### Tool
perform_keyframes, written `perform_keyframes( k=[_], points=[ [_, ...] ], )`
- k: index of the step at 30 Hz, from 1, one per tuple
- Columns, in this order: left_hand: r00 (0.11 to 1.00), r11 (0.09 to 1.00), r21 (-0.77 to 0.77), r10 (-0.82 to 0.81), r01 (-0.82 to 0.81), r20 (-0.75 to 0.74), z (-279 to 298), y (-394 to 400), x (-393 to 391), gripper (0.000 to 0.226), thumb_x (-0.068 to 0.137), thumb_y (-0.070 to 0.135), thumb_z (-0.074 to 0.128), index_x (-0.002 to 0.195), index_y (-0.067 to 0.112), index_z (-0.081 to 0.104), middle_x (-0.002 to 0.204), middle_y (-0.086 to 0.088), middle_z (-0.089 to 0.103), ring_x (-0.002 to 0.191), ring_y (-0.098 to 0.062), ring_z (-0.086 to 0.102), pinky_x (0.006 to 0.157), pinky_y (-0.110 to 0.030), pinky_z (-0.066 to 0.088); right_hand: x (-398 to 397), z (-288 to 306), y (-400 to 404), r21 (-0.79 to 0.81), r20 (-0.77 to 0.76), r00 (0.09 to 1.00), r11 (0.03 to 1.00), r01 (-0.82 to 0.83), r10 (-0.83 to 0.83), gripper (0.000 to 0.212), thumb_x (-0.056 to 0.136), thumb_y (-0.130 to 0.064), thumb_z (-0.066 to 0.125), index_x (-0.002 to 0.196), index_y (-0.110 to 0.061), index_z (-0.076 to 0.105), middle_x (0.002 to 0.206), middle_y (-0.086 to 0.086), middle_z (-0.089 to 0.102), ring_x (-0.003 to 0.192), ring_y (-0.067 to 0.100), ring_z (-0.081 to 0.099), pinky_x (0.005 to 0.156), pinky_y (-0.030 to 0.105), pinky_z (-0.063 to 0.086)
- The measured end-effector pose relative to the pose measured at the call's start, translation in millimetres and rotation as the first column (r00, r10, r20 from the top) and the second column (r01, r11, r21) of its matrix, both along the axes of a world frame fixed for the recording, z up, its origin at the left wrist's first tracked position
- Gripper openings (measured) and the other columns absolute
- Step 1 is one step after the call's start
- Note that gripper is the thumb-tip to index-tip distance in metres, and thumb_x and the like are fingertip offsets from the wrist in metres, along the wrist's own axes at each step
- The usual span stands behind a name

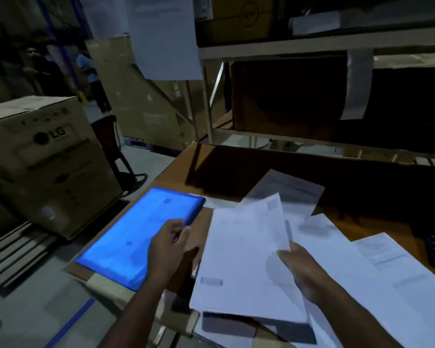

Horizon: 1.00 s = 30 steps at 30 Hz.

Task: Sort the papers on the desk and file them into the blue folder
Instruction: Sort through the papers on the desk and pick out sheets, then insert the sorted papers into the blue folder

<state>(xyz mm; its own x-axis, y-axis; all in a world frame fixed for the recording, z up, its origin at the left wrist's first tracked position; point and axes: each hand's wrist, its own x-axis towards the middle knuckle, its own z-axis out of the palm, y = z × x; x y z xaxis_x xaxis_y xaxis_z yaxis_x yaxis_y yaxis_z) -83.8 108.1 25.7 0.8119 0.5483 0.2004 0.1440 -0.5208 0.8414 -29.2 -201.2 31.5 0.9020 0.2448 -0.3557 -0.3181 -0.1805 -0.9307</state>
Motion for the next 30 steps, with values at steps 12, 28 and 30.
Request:
perform_keyframes(
  k=[12, 28, 30],
  points=[
    [0.972, 0.901, 0.429, 0.158, -0.07, -0.174, -27.3, 64.3, -32.4, 0.028, 0.09, 0.03, 0.076, 0.117, 0.029, 0.071, 0.109, 0.014, 0.073, 0.097, -0.008, 0.069, 0.076, -0.033, 0.06, -0.5, -4.2, 12.2, 0.052, -0.074, 0.997, 0.998, 0.031, -0.027, 0.026, 0.105, -0.021, 0.049, 0.127, -0.021, 0.062, 0.111, 0.005, 0.076, 0.101, 0.034, 0.072, 0.095, 0.056, 0.054],
    [0.966, 0.842, 0.533, 0.058, 0.088, -0.252, -21.7, 88.1, -26.6, 0.061, 0.087, 0.002, 0.065, 0.142, 0.025, 0.058, 0.143, 0.008, 0.058, 0.13, -0.019, 0.053, 0.09, -0.036, 0.053, -8.6, 20.3, 60.9, 0.008, -0.147, 0.982, 0.993, -0.116, 0.115, 0.022, 0.104, -0.016, 0.051, 0.118, -0.016, 0.068, 0.105, 0.003, 0.078, 0.101, 0.03, 0.072, 0.09, 0.042, 0.055],
    [0.956, 0.854, 0.503, 0.024, 0.131, -0.292, -25.7, 88.3, -33.5, 0.073, 0.088, 0.009, 0.068, 0.154, 0.028, 0.044, 0.158, 0.01, 0.042, 0.14, -0.018, 0.043, 0.099, -0.035, 0.05, -6.8, 18.5, 70.0, -0.015, -0.139, 0.981, 0.99, -0.139, 0.136, 0.023, 0.104, -0.017, 0.051, 0.119, -0.016, 0.068, 0.105, 0.002, 0.078, 0.101, 0.03, 0.072, 0.093, 0.044, 0.055]
  ],
)
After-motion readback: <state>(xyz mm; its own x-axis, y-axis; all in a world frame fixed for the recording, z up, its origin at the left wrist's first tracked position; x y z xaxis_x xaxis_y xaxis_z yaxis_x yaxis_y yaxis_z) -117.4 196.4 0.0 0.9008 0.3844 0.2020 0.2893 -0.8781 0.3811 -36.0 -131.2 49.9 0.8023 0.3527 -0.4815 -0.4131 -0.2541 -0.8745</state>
